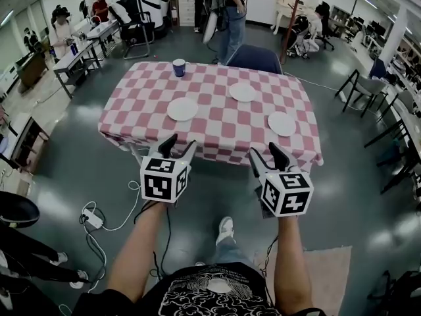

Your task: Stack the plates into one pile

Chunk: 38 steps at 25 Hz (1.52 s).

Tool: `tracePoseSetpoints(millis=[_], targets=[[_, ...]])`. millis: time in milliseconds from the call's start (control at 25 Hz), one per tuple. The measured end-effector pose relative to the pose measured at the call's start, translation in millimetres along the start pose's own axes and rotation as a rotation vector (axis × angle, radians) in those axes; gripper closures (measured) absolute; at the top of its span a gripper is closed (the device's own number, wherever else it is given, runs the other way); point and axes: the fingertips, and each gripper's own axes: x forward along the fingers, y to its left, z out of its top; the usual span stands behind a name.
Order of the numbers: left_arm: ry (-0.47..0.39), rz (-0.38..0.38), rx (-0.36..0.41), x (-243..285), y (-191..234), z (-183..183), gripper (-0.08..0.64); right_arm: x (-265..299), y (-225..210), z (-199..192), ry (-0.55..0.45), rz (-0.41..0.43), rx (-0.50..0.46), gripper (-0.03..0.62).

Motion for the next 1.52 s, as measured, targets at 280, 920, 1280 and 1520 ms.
tracePoseSetpoints(millis=[280,920,1280,1520], targets=[[0.02,0.084,-0.044,43.0,46.0,2.2,0.311,72.1,-15.6,7.9,0.033,0.076,-0.018,0.347],[0.059,0.283,-0.124,121.4,125.8,16.5,0.272,229.5,-32.6,26.4,0.105,0.306,-0.048,0.33],[0.108,0.349,-0.133,139.1,150.3,9.0,0.272,277.3,-21.1,19.8,0.151,0.448,-0.078,0.327],[0.138,0.35,-0.164,152.1,165.3,-4.1,0.272,303.3,-10.3,0.9,0.202,0.51,-0.105,0.327]])
